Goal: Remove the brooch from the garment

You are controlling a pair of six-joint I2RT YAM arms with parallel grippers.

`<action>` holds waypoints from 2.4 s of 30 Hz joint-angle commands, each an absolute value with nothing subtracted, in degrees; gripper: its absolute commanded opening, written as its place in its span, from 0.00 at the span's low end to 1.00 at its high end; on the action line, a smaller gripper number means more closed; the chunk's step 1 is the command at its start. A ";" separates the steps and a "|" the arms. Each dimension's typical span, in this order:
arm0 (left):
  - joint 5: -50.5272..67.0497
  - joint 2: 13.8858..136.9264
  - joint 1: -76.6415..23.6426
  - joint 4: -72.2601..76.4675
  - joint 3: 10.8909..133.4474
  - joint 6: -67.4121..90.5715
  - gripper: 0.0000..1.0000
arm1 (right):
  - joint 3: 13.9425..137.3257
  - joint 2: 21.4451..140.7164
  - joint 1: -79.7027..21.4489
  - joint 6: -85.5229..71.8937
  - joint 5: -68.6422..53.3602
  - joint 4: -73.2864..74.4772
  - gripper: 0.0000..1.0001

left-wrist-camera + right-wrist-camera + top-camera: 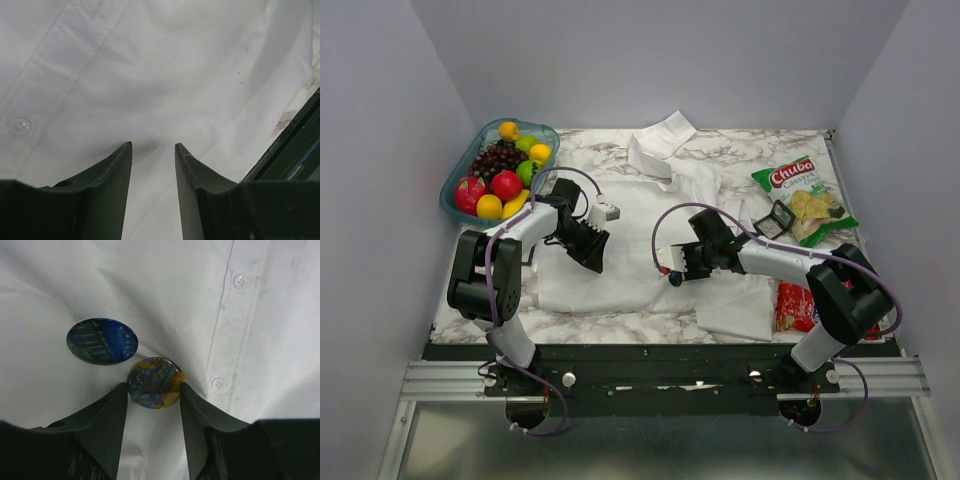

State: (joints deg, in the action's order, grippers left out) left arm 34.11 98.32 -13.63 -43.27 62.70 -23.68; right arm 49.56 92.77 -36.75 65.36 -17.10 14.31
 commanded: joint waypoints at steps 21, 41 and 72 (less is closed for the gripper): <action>35.68 98.52 -13.54 -44.91 64.25 -23.64 0.48 | 52.82 95.97 -36.83 71.10 -21.62 22.59 0.59; 37.53 100.90 -13.54 -42.89 65.66 -22.24 0.48 | 53.96 91.67 -36.12 64.51 -16.00 12.30 0.37; 54.93 96.94 -19.59 -0.27 58.27 1.74 0.49 | 70.58 99.41 -28.04 31.73 -33.30 31.64 0.01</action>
State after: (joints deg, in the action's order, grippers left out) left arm 50.28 97.34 -16.53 -16.47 59.11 -7.66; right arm 70.32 98.30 -28.64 37.67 -25.89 26.48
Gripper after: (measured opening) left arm 0.483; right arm 0.016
